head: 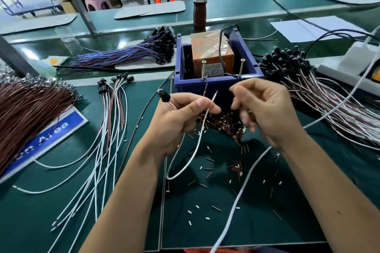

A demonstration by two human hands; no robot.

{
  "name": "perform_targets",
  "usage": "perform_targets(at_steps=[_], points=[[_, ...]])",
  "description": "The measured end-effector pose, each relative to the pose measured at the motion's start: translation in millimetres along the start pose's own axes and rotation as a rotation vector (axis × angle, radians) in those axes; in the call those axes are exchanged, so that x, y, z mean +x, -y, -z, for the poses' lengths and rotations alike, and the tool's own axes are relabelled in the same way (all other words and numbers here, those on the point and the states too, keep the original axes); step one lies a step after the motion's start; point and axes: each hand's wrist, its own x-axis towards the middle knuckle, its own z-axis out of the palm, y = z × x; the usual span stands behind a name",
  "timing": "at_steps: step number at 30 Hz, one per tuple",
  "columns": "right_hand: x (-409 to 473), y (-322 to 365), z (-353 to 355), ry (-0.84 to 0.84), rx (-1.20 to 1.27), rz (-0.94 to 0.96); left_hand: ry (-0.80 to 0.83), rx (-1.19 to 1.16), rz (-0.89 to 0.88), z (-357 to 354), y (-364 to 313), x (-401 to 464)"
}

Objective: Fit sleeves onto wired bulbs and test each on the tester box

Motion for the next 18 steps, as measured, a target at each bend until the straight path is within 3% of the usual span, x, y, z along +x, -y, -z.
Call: perform_targets(at_steps=[4, 11, 16, 18], points=[[-6.7, -5.1, -13.0, 0.227, 0.000, -0.108, -0.161, 0.029, -0.100, -14.1, 2.2, 1.4], [-9.6, -5.9, -25.3, 0.164, 0.051, 0.048, -0.198, -0.063, -0.175, -30.5, 2.2, 3.7], [-13.3, -2.5, -18.2, -0.225, -0.283, 0.509, -0.325, 0.160, -0.317, -32.3, -1.0, 4.4], [-12.9, -6.1, -19.2, -0.391, -0.384, 0.592, -0.400, 0.214, -0.352, -33.8, -0.6, 5.7]])
